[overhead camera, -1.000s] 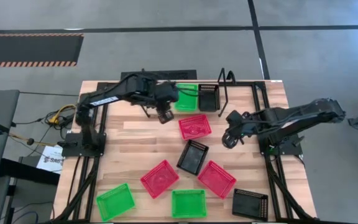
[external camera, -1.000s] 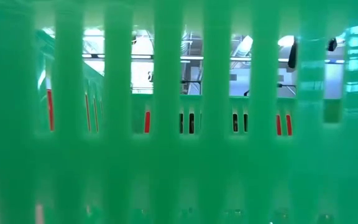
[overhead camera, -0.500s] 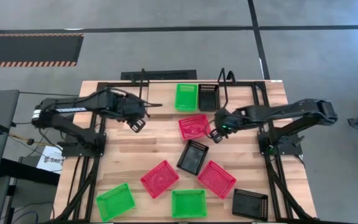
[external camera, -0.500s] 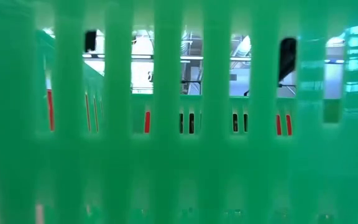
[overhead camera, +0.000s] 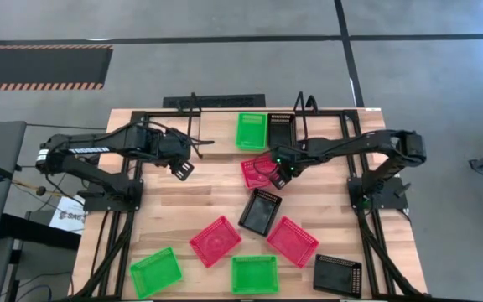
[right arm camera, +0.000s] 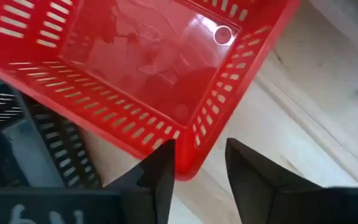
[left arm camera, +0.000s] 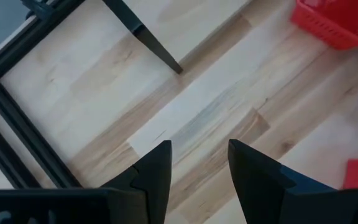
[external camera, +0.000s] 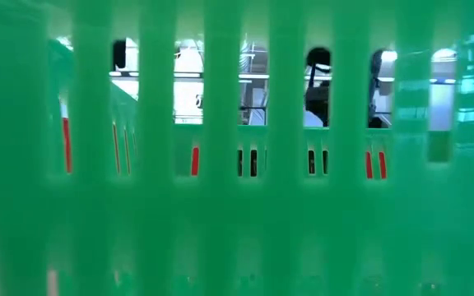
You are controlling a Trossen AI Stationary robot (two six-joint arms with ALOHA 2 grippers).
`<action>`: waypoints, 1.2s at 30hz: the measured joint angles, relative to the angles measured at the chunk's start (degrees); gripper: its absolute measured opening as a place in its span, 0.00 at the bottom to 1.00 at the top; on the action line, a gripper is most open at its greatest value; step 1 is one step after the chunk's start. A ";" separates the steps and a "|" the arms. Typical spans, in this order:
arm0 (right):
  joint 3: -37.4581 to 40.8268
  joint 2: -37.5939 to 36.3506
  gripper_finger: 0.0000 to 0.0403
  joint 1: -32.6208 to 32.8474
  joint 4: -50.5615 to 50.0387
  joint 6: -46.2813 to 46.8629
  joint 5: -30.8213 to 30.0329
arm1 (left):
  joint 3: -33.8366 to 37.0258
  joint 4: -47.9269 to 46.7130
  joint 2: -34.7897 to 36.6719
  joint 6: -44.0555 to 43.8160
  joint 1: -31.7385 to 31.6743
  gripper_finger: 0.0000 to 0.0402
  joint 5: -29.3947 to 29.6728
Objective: Stack baskets on shelf by color
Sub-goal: Put the top red bin on the shelf
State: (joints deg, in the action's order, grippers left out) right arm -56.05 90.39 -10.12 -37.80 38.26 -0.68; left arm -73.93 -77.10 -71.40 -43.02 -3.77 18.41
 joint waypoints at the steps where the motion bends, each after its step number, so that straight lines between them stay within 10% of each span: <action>1: -0.02 0.79 0.41 -0.19 0.79 -0.61 0.66 | 0.00 0.15 -0.01 0.02 0.00 0.36 -0.03; 7: 0.02 3.89 0.40 -1.01 1.92 -2.73 2.04 | 0.00 0.37 -0.06 -0.22 0.00 0.36 -0.08; 13: -3.61 2.87 0.07 -1.32 -0.76 -4.47 3.32 | 0.00 0.36 -0.07 -0.82 0.00 0.36 -0.20; 17: -9.89 0.29 0.03 -0.48 -6.03 -8.30 2.40 | 0.00 0.13 -0.07 -0.79 0.00 0.36 -0.19; 29: -49.58 -1.01 0.01 -6.00 -28.42 -31.13 -9.92 | -0.02 -0.18 -0.07 -0.35 -0.02 0.36 -1.21; 36: -70.29 4.69 0.01 -21.22 -31.16 -44.81 -1.98 | -0.02 0.08 -0.07 -0.77 0.00 0.36 -2.39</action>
State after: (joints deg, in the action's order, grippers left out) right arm -126.34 95.08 -31.34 -68.96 -6.55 -2.66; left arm -73.95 -77.02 -71.46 -43.79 -3.77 16.03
